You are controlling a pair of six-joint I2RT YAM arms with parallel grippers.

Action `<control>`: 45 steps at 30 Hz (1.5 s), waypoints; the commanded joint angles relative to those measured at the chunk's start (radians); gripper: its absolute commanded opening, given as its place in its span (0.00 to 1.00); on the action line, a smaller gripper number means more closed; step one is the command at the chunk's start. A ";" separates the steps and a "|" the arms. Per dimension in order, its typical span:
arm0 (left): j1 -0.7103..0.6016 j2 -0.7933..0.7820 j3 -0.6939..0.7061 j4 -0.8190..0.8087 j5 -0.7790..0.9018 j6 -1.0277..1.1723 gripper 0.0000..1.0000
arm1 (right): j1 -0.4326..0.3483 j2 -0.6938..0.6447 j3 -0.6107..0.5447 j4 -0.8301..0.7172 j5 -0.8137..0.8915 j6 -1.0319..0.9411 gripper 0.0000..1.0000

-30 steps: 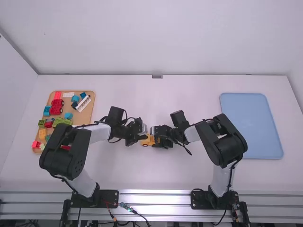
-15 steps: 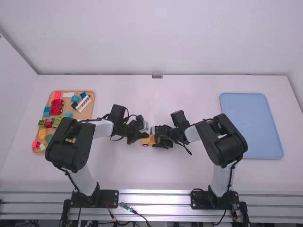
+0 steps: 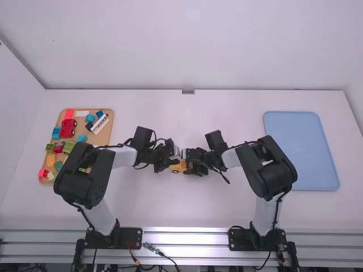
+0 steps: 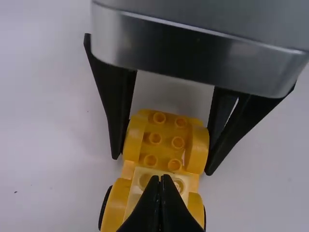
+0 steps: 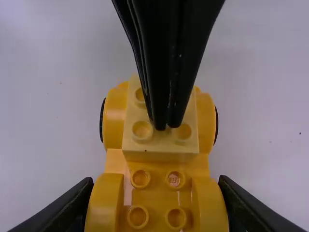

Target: Assemble lego blocks to make yellow taxi

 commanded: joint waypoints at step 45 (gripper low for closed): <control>0.653 -0.617 0.048 -0.258 -0.872 -0.949 0.99 | -0.100 -0.326 0.122 -0.349 0.248 0.167 0.99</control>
